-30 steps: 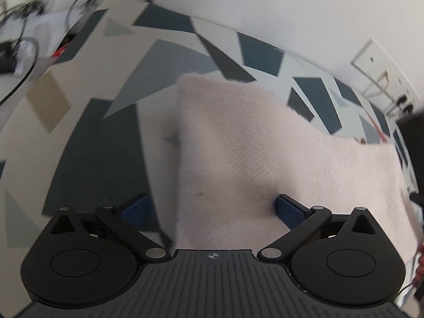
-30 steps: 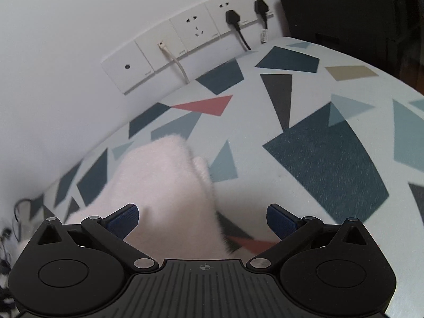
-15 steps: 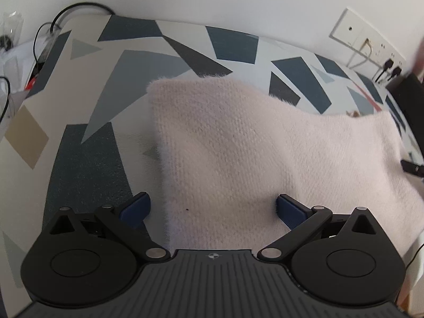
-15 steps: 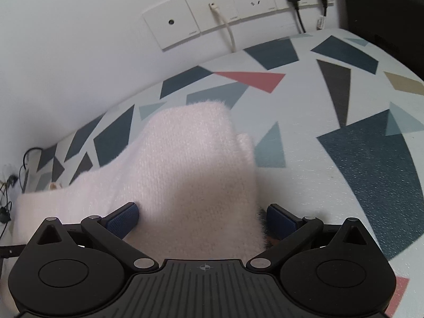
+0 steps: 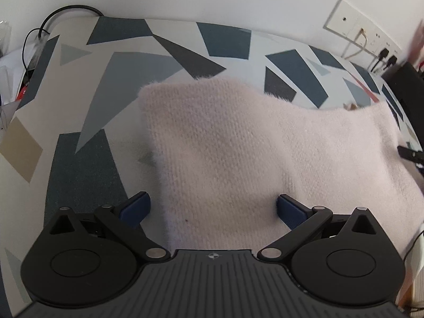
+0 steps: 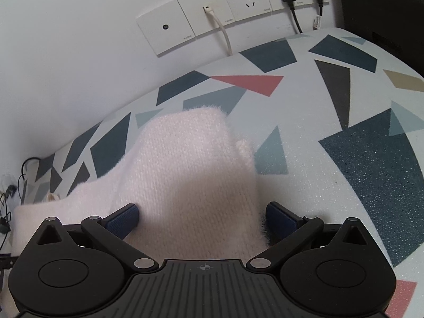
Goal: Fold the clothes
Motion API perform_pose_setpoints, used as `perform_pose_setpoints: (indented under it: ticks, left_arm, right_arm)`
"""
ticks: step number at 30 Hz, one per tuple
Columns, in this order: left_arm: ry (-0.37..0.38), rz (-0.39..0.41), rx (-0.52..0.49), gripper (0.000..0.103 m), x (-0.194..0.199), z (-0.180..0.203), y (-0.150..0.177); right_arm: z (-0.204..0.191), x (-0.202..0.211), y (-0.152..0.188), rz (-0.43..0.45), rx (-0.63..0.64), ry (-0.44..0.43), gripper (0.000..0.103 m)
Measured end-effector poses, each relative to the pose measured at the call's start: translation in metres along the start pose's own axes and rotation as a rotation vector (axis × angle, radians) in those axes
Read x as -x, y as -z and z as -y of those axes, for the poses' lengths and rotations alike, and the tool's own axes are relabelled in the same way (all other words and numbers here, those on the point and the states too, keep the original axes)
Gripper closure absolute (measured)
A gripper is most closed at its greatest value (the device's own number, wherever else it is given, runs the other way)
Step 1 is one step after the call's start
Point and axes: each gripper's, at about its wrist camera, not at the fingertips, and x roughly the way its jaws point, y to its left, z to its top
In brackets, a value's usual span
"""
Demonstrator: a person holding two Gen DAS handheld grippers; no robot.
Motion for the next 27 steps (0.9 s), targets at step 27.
perform_pose_setpoints:
  ticks: [27]
  left_arm:
    - [-0.070, -0.001, -0.042, 0.000, -0.020, 0.050, -0.009]
  right_arm:
    - [-0.047, -0.015, 0.008, -0.144, 0.246, -0.017, 0.001]
